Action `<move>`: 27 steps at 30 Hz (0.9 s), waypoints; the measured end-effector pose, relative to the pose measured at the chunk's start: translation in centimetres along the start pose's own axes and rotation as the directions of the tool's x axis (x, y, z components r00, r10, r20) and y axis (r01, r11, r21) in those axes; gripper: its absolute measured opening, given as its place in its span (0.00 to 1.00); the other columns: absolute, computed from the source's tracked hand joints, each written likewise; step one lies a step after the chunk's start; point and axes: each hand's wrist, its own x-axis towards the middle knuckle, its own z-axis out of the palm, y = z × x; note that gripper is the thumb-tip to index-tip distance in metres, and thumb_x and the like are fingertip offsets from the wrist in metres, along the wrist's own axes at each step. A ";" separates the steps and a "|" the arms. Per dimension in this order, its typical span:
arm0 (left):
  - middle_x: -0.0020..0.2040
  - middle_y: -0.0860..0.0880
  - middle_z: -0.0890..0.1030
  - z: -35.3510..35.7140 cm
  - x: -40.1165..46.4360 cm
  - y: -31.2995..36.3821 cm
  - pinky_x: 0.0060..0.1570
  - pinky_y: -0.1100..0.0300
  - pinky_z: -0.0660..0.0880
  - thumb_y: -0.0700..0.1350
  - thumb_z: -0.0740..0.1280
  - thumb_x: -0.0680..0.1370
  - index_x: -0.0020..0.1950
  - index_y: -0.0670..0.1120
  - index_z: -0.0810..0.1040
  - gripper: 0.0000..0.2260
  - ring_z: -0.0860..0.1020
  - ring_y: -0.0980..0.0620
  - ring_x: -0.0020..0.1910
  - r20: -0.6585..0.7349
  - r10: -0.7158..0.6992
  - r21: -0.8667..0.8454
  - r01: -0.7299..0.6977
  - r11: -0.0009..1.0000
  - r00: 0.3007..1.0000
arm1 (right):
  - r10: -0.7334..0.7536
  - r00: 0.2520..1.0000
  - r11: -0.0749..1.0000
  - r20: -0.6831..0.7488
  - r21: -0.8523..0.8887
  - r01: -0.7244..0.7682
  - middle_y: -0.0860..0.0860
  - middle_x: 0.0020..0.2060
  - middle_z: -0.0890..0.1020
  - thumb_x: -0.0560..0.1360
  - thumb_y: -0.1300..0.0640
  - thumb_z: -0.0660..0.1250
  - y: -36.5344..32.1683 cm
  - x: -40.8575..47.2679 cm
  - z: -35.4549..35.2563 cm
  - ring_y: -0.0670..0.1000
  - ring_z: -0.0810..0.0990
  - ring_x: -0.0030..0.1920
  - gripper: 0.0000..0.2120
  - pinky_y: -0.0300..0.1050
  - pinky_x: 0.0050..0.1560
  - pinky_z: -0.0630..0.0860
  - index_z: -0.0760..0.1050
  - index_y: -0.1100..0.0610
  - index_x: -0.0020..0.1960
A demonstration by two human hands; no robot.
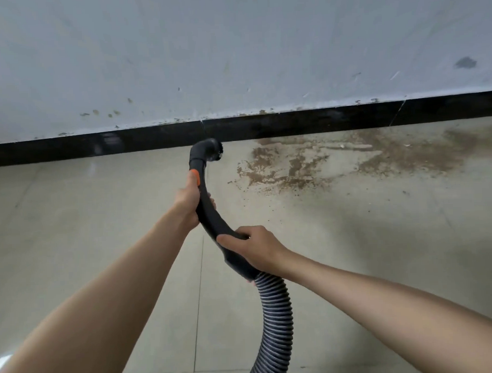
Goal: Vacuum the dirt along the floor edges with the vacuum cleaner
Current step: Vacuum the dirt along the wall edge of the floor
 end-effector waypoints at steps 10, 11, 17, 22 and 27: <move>0.29 0.46 0.70 2.8 -0.3 -7.2 0.27 0.58 0.71 0.63 0.60 0.78 0.51 0.40 0.70 0.24 0.70 0.48 0.24 -0.061 -0.086 -0.148 0.076 0.986 0.994 | 0.147 0.987 0.989 0.064 -0.043 -0.145 0.51 0.33 0.80 0.70 0.40 0.70 4.3 -0.2 -2.1 0.47 0.76 0.22 0.18 0.40 0.26 0.73 0.76 0.56 0.38; 0.29 0.46 0.69 2.9 -0.1 -7.5 0.27 0.58 0.71 0.62 0.60 0.78 0.54 0.40 0.70 0.24 0.70 0.48 0.24 -0.065 -0.087 -0.163 0.075 0.984 0.994 | 0.149 0.987 0.988 0.059 -0.055 -0.146 0.51 0.33 0.80 0.70 0.40 0.70 4.6 -0.2 -2.2 0.46 0.76 0.23 0.18 0.40 0.26 0.73 0.76 0.56 0.38; 0.28 0.46 0.70 3.6 1.9 -6.5 0.26 0.59 0.71 0.63 0.60 0.78 0.47 0.40 0.70 0.24 0.71 0.49 0.21 -0.038 -0.063 -0.116 0.058 0.992 0.997 | 0.156 0.988 0.988 0.017 -0.013 -0.156 0.52 0.32 0.79 0.70 0.40 0.70 4.7 1.7 -2.2 0.49 0.76 0.25 0.19 0.42 0.29 0.74 0.75 0.57 0.37; 0.29 0.46 0.72 4.5 5.8 -3.7 0.25 0.61 0.72 0.63 0.59 0.78 0.54 0.39 0.72 0.26 0.72 0.49 0.22 -0.016 -0.026 -0.029 0.026 0.999 1.000 | 0.175 0.984 0.980 -0.025 0.095 -0.172 0.51 0.28 0.79 0.71 0.43 0.71 3.2 5.9 -2.4 0.52 0.77 0.25 0.19 0.45 0.29 0.76 0.74 0.57 0.34; 0.33 0.45 0.74 4.3 9.3 -1.9 0.26 0.60 0.72 0.65 0.58 0.78 0.62 0.37 0.71 0.31 0.74 0.49 0.24 -0.040 -0.014 0.007 0.014 1.000 0.999 | 0.180 0.982 0.982 -0.054 0.072 -0.176 0.53 0.32 0.81 0.71 0.42 0.71 1.9 9.8 -2.1 0.52 0.78 0.27 0.18 0.46 0.32 0.77 0.75 0.57 0.36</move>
